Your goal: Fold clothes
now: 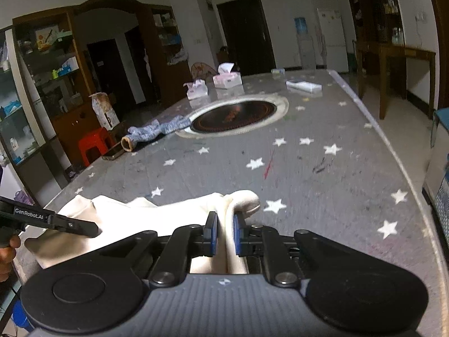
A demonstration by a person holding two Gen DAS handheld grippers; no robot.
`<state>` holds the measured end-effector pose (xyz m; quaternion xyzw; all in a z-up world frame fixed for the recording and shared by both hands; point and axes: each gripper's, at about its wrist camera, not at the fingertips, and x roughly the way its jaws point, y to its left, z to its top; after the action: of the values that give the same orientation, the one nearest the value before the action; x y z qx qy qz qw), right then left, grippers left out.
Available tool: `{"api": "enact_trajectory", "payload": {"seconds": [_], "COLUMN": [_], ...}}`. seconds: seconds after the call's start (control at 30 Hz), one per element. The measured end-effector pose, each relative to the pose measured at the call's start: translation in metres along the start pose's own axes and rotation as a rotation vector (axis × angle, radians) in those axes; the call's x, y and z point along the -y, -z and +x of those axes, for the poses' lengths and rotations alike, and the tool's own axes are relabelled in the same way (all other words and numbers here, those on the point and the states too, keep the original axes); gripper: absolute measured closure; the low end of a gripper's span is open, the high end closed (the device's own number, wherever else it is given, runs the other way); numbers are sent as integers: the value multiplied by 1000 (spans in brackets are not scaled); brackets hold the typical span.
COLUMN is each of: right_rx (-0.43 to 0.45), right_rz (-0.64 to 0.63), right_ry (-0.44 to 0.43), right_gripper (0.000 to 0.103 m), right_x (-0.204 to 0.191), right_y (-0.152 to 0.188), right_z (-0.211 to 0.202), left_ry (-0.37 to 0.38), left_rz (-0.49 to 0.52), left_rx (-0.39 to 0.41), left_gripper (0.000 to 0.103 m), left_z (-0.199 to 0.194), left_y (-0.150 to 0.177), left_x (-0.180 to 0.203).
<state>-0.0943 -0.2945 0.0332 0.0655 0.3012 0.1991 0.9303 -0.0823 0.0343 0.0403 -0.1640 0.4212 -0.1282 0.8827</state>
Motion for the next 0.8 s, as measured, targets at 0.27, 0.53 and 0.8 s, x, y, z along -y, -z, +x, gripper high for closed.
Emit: {"api": "enact_trajectory", "payload": {"seconds": [0.27,0.53,0.8], "right_rx": [54,106,131], "right_rz": [-10,-12,-8], "right_ry": [43,93,153], "right_gripper": [93,93,93], "right_x": [5,22,46], "right_y": [-16,-37,-55], "right_z": [-17,-30,-36], "left_ry": [5,19,34], "left_rz": [98,153,209], "left_rx": [17,16,8], "left_gripper": [83,84,84], "left_z": [5,21,42], "left_y": [-23,-48,-69], "left_x": [31,64,97]}}
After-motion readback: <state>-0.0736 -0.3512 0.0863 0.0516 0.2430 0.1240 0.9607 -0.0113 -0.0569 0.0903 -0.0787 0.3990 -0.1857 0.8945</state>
